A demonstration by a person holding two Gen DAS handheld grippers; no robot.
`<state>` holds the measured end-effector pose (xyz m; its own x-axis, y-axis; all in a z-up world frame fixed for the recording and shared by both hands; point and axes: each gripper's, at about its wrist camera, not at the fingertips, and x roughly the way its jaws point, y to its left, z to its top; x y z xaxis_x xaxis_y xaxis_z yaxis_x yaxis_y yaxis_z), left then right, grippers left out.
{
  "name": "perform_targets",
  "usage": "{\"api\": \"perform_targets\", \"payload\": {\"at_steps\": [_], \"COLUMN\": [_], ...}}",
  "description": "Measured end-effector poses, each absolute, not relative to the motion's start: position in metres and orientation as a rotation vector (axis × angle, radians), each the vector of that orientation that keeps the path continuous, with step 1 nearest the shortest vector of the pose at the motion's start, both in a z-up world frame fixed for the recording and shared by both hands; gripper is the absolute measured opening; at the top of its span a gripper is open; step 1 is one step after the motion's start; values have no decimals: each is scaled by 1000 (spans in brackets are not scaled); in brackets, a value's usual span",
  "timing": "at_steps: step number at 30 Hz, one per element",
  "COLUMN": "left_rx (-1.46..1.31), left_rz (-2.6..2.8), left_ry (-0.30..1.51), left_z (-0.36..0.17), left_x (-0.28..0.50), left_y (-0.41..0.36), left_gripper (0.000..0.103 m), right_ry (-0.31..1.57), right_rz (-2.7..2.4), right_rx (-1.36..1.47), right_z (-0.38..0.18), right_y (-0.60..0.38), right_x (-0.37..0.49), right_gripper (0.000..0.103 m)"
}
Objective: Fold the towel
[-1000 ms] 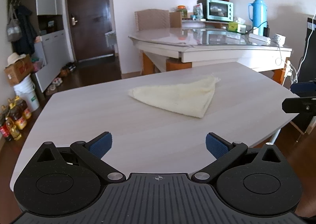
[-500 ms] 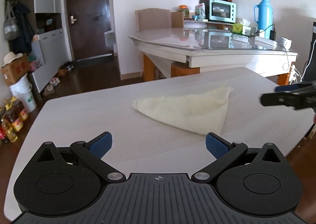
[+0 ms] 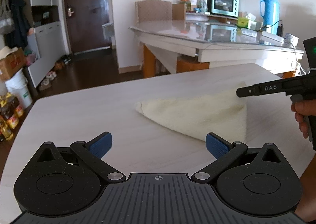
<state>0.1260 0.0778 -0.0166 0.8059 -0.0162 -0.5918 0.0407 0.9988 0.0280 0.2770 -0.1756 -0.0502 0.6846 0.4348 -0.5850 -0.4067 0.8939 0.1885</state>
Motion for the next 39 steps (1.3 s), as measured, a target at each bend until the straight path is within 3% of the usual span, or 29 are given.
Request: {"api": "perform_targets", "payload": {"at_steps": [1, 3, 14, 23, 25, 26, 27, 32, 36, 39], "left_rx": [37, 29, 33, 44, 40, 40, 40, 20, -13, -13], "left_rz": [-26, -20, 78, 180, 174, 167, 160, 46, -100, -187], "left_ry": [636, 643, 612, 608, 609, 608, 608, 626, 646, 661], "left_z": [-19, -22, -12, 1, 1, 1, 2, -3, -8, -9], "left_x": [127, 127, 112, 96, 94, 94, 94, 101, 112, 123], "left_y": [79, 82, 115, 156, 157, 156, 155, 152, 145, 133], "left_gripper": [103, 103, 103, 103, 103, 103, 103, 103, 103, 100], "right_ry": [666, 646, 488, 551, 596, 599, 599, 549, 518, 524], "right_rz": [469, 452, 687, 1152, 1197, 1202, 1215, 1179, 1065, 931], "right_rx": [40, 19, -41, -285, -348, -361, -367, -318, -273, -264], "right_z": [-51, -51, -8, -20, -31, -33, -33, -13, 2, 4], "right_y": [-175, -173, -150, -72, -59, -57, -57, -82, -109, -124], "right_x": [278, 275, 213, 116, 108, 105, 103, 104, 120, 139], "right_gripper": [35, 8, 6, 7, 15, 30, 35, 41, 56, 56]}}
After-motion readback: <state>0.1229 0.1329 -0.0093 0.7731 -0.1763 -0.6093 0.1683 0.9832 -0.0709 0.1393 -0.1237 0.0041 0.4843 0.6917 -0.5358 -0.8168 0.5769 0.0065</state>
